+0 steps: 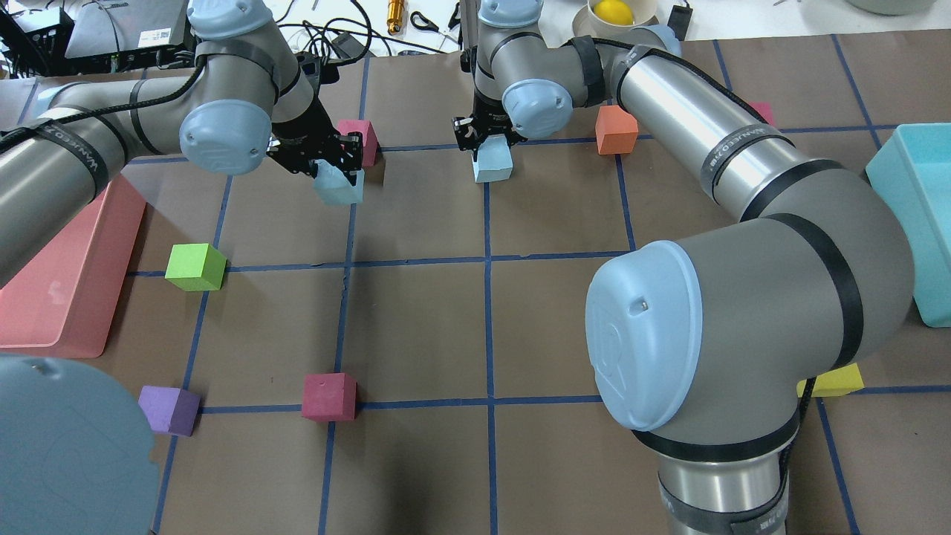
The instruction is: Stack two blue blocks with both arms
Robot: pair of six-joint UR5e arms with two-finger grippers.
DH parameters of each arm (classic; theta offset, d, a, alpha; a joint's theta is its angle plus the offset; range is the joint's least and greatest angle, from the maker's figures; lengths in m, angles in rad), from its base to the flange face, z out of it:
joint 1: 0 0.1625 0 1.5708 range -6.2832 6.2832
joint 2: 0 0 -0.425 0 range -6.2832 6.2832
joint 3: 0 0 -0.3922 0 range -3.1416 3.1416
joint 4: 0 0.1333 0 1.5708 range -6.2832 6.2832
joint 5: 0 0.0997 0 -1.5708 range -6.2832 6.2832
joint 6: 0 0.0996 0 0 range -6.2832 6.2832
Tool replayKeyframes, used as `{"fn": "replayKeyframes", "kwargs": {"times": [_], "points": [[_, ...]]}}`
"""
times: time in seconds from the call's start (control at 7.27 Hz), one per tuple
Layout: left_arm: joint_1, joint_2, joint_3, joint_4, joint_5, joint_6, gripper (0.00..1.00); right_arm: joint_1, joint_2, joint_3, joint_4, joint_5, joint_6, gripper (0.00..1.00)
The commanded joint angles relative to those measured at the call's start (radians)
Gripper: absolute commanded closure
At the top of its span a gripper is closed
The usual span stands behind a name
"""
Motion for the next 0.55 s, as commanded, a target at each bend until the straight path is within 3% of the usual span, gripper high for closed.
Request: {"fn": "replayKeyframes", "kwargs": {"times": [0.0, 0.28, 0.41], "points": [[0.000, -0.011, 0.060, -0.036, -0.002, 0.000, 1.00, 0.000, 0.023, -0.035, 0.001, 0.002, 0.018, 1.00], [0.000, -0.028, 0.128, -0.099, -0.006, -0.003, 1.00, 0.000, 0.052, -0.081, 0.002, 0.002, 0.080, 1.00], [0.000, -0.035, 0.152, -0.119, -0.021, -0.004, 1.00, 0.000, 0.055, -0.080, 0.001, 0.002, 0.083, 0.93]]}}
